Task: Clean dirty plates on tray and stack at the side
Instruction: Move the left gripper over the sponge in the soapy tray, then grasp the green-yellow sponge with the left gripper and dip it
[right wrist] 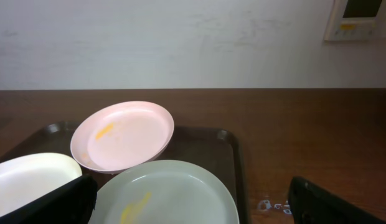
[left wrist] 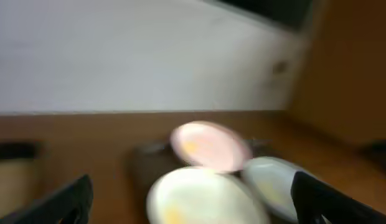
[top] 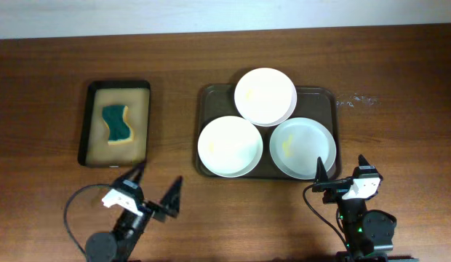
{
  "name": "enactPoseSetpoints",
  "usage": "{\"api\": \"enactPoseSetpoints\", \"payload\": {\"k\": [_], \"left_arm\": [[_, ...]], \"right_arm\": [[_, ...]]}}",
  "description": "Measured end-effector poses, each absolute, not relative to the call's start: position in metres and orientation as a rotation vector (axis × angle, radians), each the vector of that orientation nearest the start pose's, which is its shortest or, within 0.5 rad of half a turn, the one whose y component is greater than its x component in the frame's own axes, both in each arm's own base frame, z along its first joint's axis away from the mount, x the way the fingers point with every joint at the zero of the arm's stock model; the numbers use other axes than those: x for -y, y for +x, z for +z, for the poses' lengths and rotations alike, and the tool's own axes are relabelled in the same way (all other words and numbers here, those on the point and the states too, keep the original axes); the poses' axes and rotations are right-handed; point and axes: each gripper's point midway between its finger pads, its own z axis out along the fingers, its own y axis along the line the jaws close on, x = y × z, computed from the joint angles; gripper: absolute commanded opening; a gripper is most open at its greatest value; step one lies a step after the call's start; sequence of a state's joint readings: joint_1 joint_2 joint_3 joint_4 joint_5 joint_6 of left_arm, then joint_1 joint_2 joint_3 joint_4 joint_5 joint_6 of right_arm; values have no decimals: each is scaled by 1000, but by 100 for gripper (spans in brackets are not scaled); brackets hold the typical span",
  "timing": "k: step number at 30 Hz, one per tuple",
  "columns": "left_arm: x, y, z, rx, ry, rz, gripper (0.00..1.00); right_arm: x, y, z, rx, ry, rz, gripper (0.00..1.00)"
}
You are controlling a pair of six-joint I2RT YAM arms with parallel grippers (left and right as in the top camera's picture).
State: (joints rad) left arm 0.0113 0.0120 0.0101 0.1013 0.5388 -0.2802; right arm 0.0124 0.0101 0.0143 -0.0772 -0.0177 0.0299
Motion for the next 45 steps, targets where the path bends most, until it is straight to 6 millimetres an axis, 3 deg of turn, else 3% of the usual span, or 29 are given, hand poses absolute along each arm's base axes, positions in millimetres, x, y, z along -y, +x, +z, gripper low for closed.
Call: {"api": "enactPoseSetpoints", "payload": {"k": [1, 4, 5, 10, 11, 13, 16, 18, 21, 24, 26, 30, 35, 37, 38, 39, 45], "left_arm": [[95, 215, 210, -1448, 276, -668, 99], [109, 173, 294, -1059, 462, -651, 99], [107, 167, 306, -1015, 462, -634, 99], [82, 194, 332, -1174, 327, -465, 99], [72, 208, 332, -1355, 253, -441, 99], [55, 234, 359, -1552, 179, -343, 99], [49, 264, 362, -1828, 188, -286, 99], [51, 296, 356, -2022, 218, -297, 99], [42, 318, 325, -2290, 160, -300, 99], [14, 353, 310, -2497, 30, -266, 99], [-8, 387, 292, -2563, -45, -237, 99], [-32, 426, 253, -2602, -111, -220, 99], [-55, 441, 204, -2701, -194, -222, 100], [-55, 445, 182, -2749, -203, -235, 76], [-56, 447, 170, -2776, -216, -242, 71], [-57, 450, 140, -2843, -236, -256, 70], [-63, 441, 63, -3045, -293, -233, 66]], "right_arm": [[-6, 246, 159, -1644, 1, 47, 98], [-6, 246, 159, -1644, 2, 47, 98], [-6, 246, 159, -1644, 2, 46, 98], [-6, 246, 159, -1643, 3, 45, 98], [-6, 246, 159, -1644, 4, 45, 98], [-6, 246, 159, -1646, 3, 45, 98], [-6, 246, 159, -1645, 3, 45, 98], [-6, 246, 159, -1645, 3, 45, 98], [-6, 246, 159, -1646, 3, 45, 98], [-6, 246, 159, -1645, 3, 45, 98], [-6, 246, 159, -1645, 3, 45, 99], [-6, 246, 159, -1646, 4, 45, 98], [-6, 246, 159, -1645, 3, 45, 98], [-6, 246, 159, -1645, 3, 45, 99], [-6, 246, 159, -1646, 4, 45, 98], [-6, 246, 159, -1645, 4, 45, 98], [-6, 246, 159, -1645, 3, 45, 98]]}}
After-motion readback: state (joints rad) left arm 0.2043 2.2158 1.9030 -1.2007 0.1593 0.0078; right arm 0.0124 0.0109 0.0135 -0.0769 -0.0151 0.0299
